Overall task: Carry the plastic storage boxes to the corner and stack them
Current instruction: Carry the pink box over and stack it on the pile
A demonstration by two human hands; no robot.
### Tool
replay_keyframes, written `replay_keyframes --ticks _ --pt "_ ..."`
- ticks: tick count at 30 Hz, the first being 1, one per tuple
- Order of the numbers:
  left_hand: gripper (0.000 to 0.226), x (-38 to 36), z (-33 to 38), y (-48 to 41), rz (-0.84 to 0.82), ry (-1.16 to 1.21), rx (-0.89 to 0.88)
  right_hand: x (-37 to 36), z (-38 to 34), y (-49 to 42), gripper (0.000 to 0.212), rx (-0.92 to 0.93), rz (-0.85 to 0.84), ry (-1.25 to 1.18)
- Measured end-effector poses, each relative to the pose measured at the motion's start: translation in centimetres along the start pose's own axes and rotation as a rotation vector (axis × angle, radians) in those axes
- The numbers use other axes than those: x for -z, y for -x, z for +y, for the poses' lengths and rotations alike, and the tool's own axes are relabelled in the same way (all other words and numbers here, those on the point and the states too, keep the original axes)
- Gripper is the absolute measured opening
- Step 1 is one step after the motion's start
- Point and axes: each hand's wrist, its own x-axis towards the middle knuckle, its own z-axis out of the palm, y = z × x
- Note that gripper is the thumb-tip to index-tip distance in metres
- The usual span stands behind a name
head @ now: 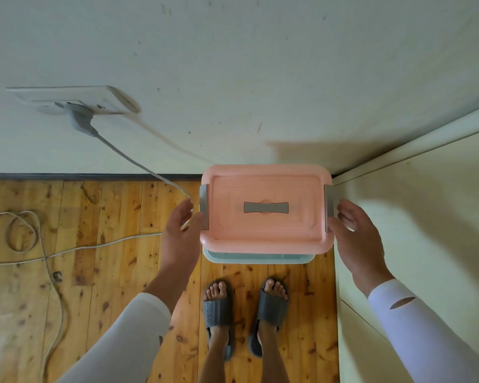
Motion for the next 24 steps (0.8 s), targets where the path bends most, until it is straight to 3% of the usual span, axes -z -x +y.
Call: replay_keyframes --ticks 4,10,19,24 --pt "0.030 0.2 1.2 1.0 0.017 -0.005 -0.105 0.4 -0.6 1.1 0.041 0.015 0.024 -0.039" --pt "0.026 -0.1 3.3 2.8 -0.030 0.039 -0.176 0.8 -1.7 3.2 0.014 0.084 0.054 -0.035" --pt "0.021 0.5 5.1 7.0 -0.184 0.103 -0.184 1.5 -2.7 7.0 0.019 0.095 -0.022 -0.004" --pt "0.022 0.6 5.6 9.3 -0.283 0.068 -0.190 2.6 -3.2 10.2 0.017 0.056 0.020 0.013"
